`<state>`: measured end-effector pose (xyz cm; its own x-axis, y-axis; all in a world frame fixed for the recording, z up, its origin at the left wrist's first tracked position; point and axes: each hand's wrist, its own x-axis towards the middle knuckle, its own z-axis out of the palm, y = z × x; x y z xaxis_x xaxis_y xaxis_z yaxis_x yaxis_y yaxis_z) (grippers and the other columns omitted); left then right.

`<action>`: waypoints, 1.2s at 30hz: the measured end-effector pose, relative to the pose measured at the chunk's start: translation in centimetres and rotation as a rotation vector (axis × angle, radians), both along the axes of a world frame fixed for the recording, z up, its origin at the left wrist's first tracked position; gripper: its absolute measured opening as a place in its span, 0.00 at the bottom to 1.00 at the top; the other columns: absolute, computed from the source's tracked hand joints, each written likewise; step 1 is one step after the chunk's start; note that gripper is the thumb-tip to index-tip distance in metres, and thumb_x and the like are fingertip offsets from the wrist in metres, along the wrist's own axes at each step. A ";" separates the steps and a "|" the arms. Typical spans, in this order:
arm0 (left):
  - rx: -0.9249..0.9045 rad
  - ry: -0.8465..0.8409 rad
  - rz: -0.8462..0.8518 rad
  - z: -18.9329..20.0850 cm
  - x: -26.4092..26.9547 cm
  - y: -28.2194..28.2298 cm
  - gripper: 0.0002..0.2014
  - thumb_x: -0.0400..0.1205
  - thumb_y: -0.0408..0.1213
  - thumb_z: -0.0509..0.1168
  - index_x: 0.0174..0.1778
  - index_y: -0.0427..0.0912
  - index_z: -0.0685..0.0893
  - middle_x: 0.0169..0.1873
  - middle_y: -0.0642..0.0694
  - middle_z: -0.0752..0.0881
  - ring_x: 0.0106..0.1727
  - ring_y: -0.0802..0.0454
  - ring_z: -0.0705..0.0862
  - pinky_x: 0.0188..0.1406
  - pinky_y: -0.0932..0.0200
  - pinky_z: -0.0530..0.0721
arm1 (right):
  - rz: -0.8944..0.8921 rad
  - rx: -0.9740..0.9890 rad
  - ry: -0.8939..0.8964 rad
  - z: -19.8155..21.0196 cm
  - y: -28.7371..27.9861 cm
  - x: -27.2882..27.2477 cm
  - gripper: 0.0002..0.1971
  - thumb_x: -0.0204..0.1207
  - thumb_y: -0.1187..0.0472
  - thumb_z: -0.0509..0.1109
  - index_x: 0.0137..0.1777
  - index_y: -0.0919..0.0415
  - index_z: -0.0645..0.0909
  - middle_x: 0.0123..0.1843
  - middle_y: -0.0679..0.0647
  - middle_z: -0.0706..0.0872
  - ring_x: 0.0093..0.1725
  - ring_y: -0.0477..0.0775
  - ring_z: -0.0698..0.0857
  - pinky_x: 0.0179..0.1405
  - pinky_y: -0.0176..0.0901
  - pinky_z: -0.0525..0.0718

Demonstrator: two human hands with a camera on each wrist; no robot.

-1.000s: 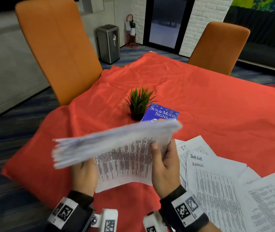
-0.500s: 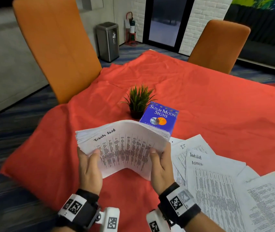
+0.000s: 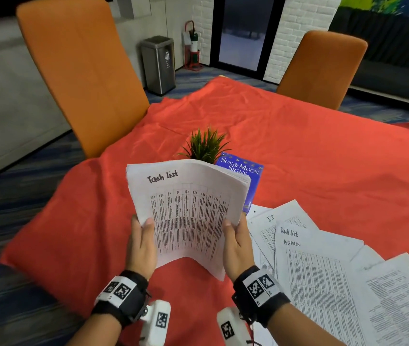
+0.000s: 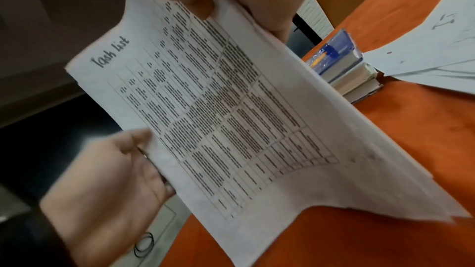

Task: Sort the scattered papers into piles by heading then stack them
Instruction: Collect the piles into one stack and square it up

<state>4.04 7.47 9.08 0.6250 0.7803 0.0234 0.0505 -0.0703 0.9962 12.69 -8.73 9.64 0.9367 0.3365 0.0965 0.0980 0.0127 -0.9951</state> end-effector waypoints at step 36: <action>0.370 0.760 -0.418 -4.8 6.6 -5.1 0.06 0.78 0.37 0.65 0.49 0.46 0.83 0.49 0.43 0.86 0.52 0.39 0.85 0.53 0.53 0.83 | 0.007 -0.705 0.510 -7.5 -13.0 2.5 0.14 0.74 0.63 0.65 0.59 0.53 0.80 0.47 0.53 0.86 0.41 0.52 0.85 0.34 0.37 0.80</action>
<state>10.64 2.34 4.30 0.8022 0.5139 -0.3040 0.5767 -0.5349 0.6175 15.21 -21.77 2.10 0.8069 0.1654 -0.5671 -0.3595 -0.6244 -0.6935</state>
